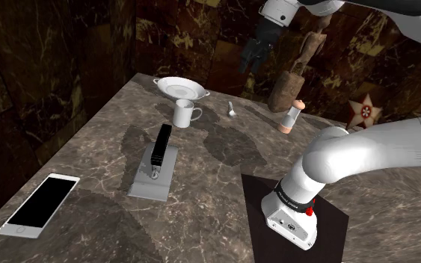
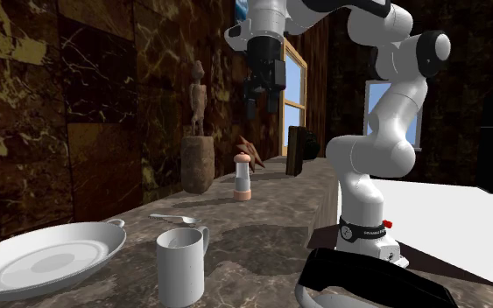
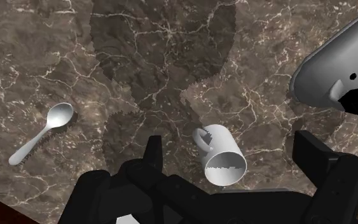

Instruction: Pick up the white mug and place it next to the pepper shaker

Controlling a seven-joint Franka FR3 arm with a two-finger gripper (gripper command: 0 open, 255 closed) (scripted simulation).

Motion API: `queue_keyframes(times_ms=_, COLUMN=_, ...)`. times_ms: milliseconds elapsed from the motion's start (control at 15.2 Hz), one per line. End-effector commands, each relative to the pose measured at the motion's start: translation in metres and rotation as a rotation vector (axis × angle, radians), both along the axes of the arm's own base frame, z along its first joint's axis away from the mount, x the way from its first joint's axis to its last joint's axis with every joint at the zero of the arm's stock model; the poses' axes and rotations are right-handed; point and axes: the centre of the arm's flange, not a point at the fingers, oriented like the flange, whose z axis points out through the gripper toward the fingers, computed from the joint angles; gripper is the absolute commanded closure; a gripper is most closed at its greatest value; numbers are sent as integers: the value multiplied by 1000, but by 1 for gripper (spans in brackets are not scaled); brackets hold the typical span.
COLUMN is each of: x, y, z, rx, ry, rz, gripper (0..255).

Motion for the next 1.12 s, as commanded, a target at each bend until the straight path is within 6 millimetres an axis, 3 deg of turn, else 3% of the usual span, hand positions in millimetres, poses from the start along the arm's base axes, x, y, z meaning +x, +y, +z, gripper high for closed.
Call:
queue_keyframes(times_ms=0, x=0, y=0, z=0, rx=0, ry=0, rz=0, gripper=0)
queue_keyframes(times_ms=1056, x=142, y=87, z=-141, rx=-81, ry=27, rz=110, gripper=0)
